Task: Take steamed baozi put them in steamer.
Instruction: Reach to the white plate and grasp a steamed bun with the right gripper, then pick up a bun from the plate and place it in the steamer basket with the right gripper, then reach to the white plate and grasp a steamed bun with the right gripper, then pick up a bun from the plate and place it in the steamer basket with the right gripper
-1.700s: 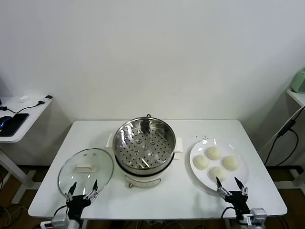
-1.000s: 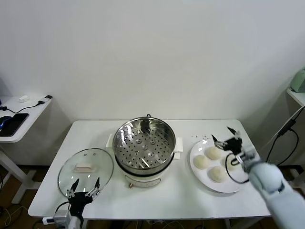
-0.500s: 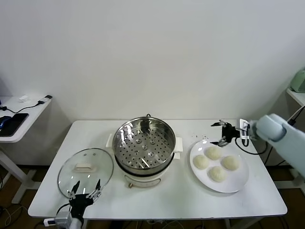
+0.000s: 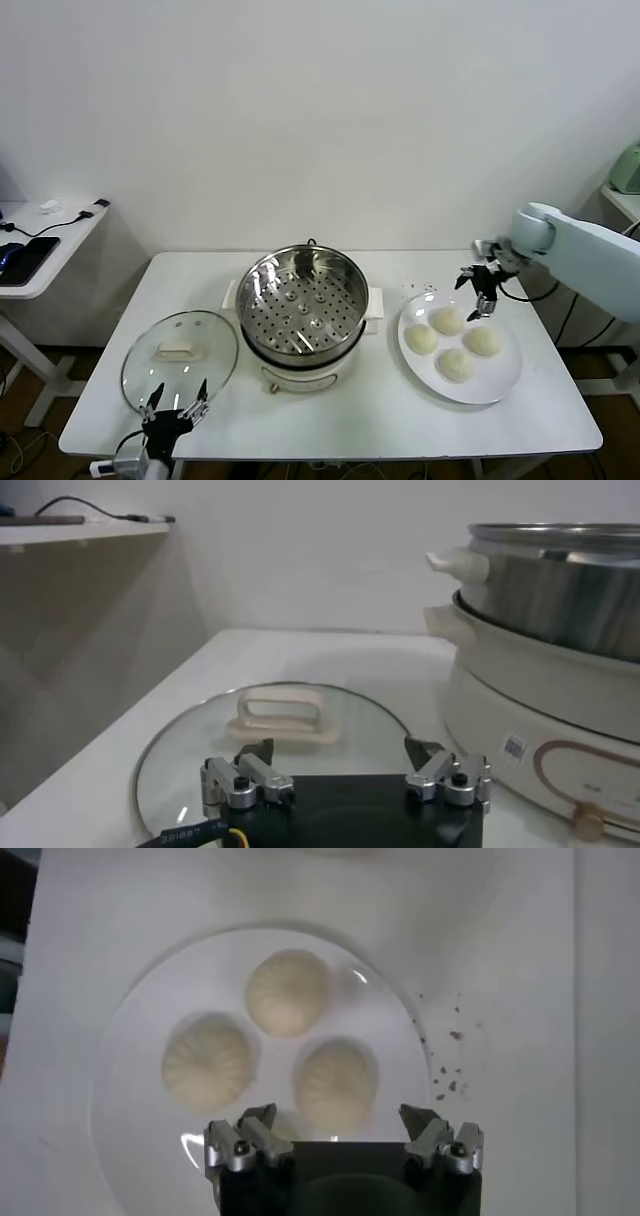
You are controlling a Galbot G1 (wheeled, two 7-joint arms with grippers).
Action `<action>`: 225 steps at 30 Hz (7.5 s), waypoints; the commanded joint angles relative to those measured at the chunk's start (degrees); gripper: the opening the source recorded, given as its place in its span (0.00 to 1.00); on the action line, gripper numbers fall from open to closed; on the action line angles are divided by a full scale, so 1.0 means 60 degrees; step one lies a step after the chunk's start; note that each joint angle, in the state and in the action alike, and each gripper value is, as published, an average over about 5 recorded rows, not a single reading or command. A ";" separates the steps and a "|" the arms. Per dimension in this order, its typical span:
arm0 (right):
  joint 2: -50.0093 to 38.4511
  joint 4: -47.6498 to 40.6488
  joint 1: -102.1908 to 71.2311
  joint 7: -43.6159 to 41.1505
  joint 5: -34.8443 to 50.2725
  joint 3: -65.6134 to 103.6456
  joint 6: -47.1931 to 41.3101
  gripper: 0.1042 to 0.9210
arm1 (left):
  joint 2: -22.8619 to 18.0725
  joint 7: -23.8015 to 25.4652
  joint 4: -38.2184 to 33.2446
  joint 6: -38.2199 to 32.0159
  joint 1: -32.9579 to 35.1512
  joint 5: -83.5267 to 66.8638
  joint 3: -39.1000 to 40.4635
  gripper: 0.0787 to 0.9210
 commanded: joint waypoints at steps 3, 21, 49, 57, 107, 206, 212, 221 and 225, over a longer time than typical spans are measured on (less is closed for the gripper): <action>0.1223 -0.1293 -0.0369 0.0044 -0.0158 -0.0402 -0.0415 0.88 | -0.0009 0.0001 0.0068 0.0010 -0.0009 -0.0004 -0.0006 0.88; 0.1646 -0.2273 -0.1452 0.0298 -0.0909 0.0793 -0.0440 0.87 | -0.0047 0.0004 0.0255 0.0051 -0.0021 0.0068 0.0083 0.88; 0.1106 0.1414 0.4529 -0.0534 0.1512 -0.2725 0.0406 0.66 | -0.0113 -0.0037 -0.0203 0.0355 0.0167 0.0192 0.0173 0.88; 0.3052 0.3618 0.6500 -0.0587 0.2586 -0.2663 0.1905 0.66 | -0.0125 -0.0038 -0.0395 0.0423 0.0209 0.0227 0.0246 0.88; 0.6544 -0.2153 0.1347 0.0380 -0.3476 0.0305 0.8565 0.88 | -0.0012 -0.0256 -0.0361 0.0403 0.0230 0.0000 0.0193 0.88; 0.3282 0.4783 0.8395 0.1084 0.8328 -0.4589 -0.2575 0.70 | -0.0225 -0.0236 -0.0881 0.0564 0.0565 0.0246 0.0546 0.88; 0.5087 0.4473 0.7050 0.2300 0.9132 -0.3750 -0.3488 0.70 | -0.0204 -0.0228 -0.0915 0.0567 0.0565 0.0213 0.0541 0.88; 0.6569 0.2793 0.4596 0.3295 0.8514 -0.3601 -0.4021 0.70 | -0.0137 -0.0150 -0.0838 0.0571 0.0538 0.0216 0.0587 0.88; 0.6910 0.1848 0.3720 0.3495 0.7999 -0.3557 -0.4088 0.70 | -0.0111 -0.0112 -0.0815 0.0568 0.0532 0.0209 0.0590 0.88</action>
